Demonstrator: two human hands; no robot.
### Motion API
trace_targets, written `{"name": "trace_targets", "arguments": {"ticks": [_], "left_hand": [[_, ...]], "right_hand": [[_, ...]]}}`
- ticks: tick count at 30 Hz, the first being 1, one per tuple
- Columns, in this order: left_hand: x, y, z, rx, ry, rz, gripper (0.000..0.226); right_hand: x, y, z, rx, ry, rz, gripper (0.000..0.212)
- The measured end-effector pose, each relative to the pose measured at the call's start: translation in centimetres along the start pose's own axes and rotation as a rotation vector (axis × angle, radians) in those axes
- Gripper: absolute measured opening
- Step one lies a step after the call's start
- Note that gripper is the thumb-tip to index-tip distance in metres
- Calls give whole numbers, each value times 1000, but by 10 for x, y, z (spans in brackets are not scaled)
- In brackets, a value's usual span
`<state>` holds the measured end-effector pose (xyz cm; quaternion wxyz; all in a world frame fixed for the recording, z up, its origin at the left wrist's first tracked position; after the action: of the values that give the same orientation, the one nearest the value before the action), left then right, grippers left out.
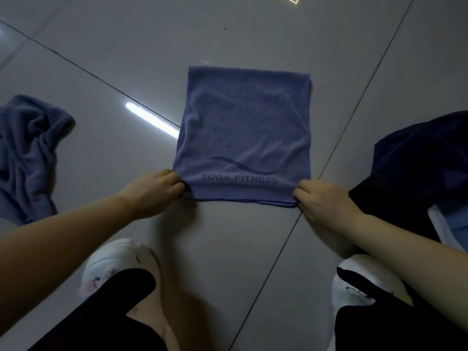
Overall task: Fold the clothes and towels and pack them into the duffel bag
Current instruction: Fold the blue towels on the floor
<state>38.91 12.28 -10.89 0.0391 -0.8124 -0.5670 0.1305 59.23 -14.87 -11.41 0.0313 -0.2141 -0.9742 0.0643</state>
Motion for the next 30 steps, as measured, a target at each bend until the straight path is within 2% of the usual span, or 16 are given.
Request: {"name": "trace_targets", "arguments": {"ticks": [2,3,5,8,10,12,14,16,18,20,24,27,30], "left_hand": [[-3,7,-1,47,71,35,28],[-5,10,-3,62,98,52,30],[-6,14,-5,71,124,86,30],[-5,11,-4,89,88,31,29],[2,11,-8,67,-25,-77,24],[17,8,-14,8,-211,-257,21],[30,5,-24,-57,-458,-458,14],[36,0,-29,-237,-895,-716,4],[32,0,-31,-408,-1360,-880,7],[28,1,-31,-450,-1547,-924,10],[31,8,-32,-486,-1518,-973,20],[32,14,-29,-540,-1451,-965,17],[29,22,-27,-467,-1273,-878,23]], "right_hand": [[5,2,-1,-47,-27,-80,10],[6,4,-1,-39,-37,-109,11],[6,7,-2,45,-16,-45,8],[-8,11,-5,246,194,369,5],[-14,10,-13,352,501,627,3],[-17,11,-18,396,839,812,5],[-23,14,-21,439,1019,907,9],[-32,20,-25,435,1064,934,11],[-40,27,-28,419,1077,957,10],[-44,31,-25,433,1085,980,9],[-42,32,-20,449,1047,992,10],[-40,33,-20,453,1019,955,12],[-42,36,-20,449,1007,930,11]]}}
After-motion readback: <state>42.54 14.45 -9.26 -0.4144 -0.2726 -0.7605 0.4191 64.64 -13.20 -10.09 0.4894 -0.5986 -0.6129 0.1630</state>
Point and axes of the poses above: each hand's wrist, its own y-axis towards the middle knuckle, its own z-axis out of the palm, x = y × z, the point moved 4 cm from there along y, towards the middle knuckle, and after that the axes turned 14 degrees about z, right-handed, at the moved point
